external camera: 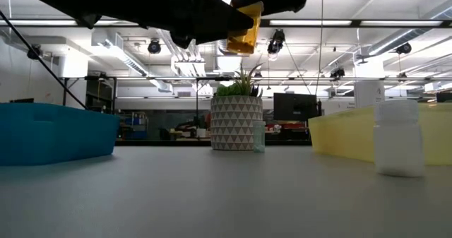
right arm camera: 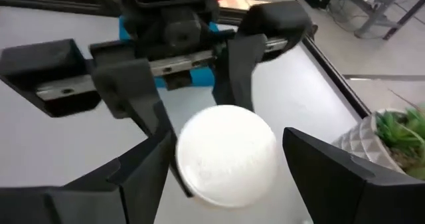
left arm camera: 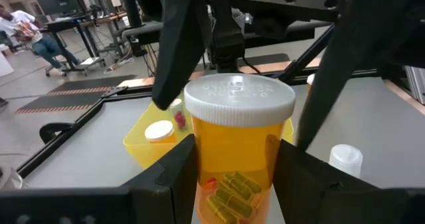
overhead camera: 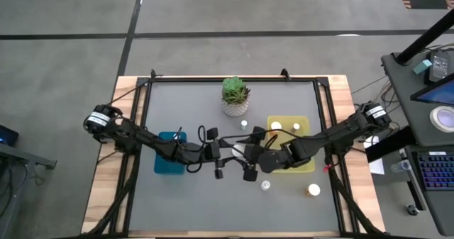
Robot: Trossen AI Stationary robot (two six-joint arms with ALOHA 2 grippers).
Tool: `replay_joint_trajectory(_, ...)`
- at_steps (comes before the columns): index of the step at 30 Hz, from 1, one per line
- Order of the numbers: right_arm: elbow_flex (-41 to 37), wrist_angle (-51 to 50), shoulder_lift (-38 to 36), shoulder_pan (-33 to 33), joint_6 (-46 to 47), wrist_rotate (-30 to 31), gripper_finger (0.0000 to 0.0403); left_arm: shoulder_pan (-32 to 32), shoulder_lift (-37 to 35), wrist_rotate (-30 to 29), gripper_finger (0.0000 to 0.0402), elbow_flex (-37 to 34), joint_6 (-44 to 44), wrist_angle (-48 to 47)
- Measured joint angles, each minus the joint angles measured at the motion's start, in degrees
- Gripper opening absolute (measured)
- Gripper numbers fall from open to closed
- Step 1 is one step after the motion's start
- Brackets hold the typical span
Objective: Pick and place medicine bottles into bin by pill shape (circle, oval)
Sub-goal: Put the left orange pill bottle into the right yellow bin
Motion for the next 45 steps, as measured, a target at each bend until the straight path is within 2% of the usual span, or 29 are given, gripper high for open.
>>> replay_joint_trajectory(8,0.4,-0.6,0.2,-0.3,0.6,0.1,0.0232,-0.1,0.0,0.0,0.0144,-0.1,0.0,-0.3)
replay_joint_trajectory(13,0.4,-1.2,0.2,-0.3,1.4,0.0,0.02,-0.1,0.0,0.0,0.0166,-0.1,-1.0,-0.3)
replay_joint_trajectory(20,0.4,-1.7,0.2,-0.4,1.6,-0.4,0.0208,-0.1,0.0,-0.1,0.0223,-0.1,-3.0,0.1)
replay_joint_trajectory(24,0.4,-3.3,0.1,-0.4,2.2,-0.4,0.0209,-0.1,0.0,-0.1,0.0242,-0.3,-3.0,0.0)
replay_joint_trajectory(30,0.4,-11.3,-1.4,-0.4,6.8,0.6,0.0208,-0.1,0.0,-0.1,0.0249,-0.5,-2.6,-2.4)
replay_joint_trajectory(36,-0.3,-22.6,-4.3,-0.4,14.7,4.7,0.0208,-0.1,-0.1,0.0,0.0249,-0.6,-2.6,-2.5)
replay_joint_trajectory(45,-11.9,-24.0,-14.2,-0.4,25.9,4.9,0.0208,-0.1,-0.1,0.0,0.025,-0.7,-2.6,-2.5)
